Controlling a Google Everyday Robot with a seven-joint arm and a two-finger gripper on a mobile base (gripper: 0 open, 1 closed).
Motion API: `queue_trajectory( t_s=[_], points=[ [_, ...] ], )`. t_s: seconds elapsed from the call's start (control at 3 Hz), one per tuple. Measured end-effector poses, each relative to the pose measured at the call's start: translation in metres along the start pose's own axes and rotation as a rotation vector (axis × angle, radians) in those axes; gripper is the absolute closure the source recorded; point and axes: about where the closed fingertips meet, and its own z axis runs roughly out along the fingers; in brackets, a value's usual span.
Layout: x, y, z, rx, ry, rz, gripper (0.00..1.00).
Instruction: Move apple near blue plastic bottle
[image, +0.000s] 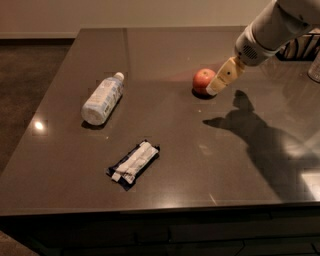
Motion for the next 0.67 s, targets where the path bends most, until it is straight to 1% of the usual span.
queue_trajectory(
  t_s=[0.33, 0.67],
  points=[
    [0.000, -0.018, 0.018, 0.005, -0.025, 0.080, 0.00],
    [0.003, -0.030, 0.034, 0.000, -0.036, 0.140, 0.00]
  ],
)
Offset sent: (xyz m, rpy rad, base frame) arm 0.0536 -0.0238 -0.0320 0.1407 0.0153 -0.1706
